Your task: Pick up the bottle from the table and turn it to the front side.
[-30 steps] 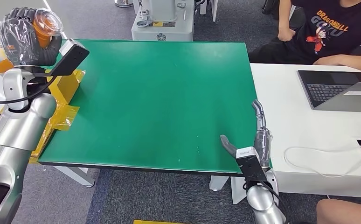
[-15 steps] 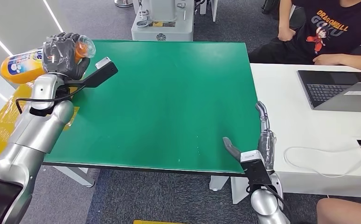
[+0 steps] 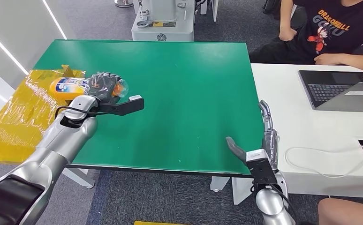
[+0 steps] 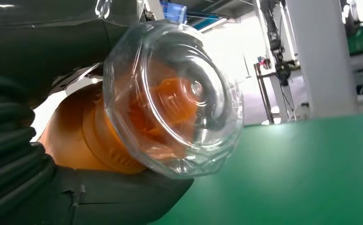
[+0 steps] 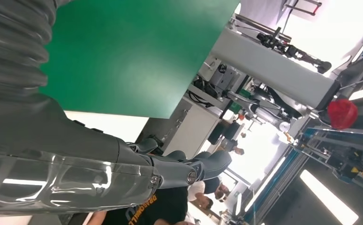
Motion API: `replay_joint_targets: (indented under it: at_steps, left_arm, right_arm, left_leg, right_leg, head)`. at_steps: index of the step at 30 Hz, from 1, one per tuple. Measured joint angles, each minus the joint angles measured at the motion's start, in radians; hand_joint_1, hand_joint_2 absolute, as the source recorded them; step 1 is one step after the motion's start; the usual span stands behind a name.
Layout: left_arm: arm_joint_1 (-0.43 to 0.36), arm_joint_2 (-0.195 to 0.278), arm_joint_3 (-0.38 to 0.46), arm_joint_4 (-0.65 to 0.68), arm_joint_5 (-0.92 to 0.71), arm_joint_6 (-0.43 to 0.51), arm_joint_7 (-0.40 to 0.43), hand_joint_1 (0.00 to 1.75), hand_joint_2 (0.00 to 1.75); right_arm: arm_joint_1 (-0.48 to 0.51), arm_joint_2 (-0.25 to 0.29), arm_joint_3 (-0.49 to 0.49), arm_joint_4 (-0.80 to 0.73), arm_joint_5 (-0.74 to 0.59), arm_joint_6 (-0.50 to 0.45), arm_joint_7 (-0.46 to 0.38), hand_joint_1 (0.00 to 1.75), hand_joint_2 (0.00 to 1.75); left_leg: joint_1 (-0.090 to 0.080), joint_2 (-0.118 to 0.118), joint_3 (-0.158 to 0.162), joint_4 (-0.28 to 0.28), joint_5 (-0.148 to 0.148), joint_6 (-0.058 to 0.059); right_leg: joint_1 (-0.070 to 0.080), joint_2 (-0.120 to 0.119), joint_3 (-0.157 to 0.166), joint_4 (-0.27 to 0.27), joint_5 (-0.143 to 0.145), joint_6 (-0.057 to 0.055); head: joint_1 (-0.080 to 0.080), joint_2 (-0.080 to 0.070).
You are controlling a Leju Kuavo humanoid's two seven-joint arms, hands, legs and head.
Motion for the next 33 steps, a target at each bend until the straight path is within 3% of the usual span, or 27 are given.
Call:
replay_joint_targets:
  at_steps: [12, 19, 27, 33]
  left_arm:
    - [0.012, 0.068, 0.004, 0.114, 0.015, 0.056, -0.039, 1.75, 1.75]
    - [0.032, 0.106, 0.017, 0.131, -0.014, 0.086, -0.004, 1.75, 1.75]
    - [0.045, 0.180, 0.054, 0.138, -0.019, 0.095, -0.024, 1.75, 1.75]
    - [0.050, 0.206, 0.065, 0.143, -0.018, 0.094, -0.035, 1.75, 1.75]
  right_arm:
    - [-0.028, 0.000, 0.021, 0.040, -0.016, -0.010, -0.011, 0.00, 1.75]
    - [-0.029, 0.000, 0.028, 0.049, -0.012, -0.003, -0.006, 0.00, 1.75]
    - [-0.031, 0.000, 0.039, 0.061, -0.008, 0.004, -0.007, 0.00, 1.75]
    - [-0.031, 0.000, 0.041, 0.063, -0.007, 0.004, -0.007, 0.00, 1.75]
  left_leg:
    - [0.000, -0.001, 0.000, -0.001, 0.000, 0.000]
    - [0.000, 0.000, 0.000, -0.001, 0.000, 0.000]
    - [0.001, -0.001, 0.000, -0.001, 0.000, 0.000]
    - [0.000, -0.002, 0.000, -0.001, 0.000, 0.000]
  right_leg:
    - [0.000, -0.001, 0.000, 0.000, 0.000, 0.000]
    - [0.000, 0.000, 0.000, 0.000, 0.000, 0.000]
    - [0.001, -0.001, 0.000, 0.000, -0.001, 0.000]
    - [0.000, -0.002, 0.000, 0.000, -0.001, 0.000]
  head:
    - [0.000, 0.000]
    - [0.000, 0.000]
    - [0.000, 0.000]
    - [0.000, 0.000]
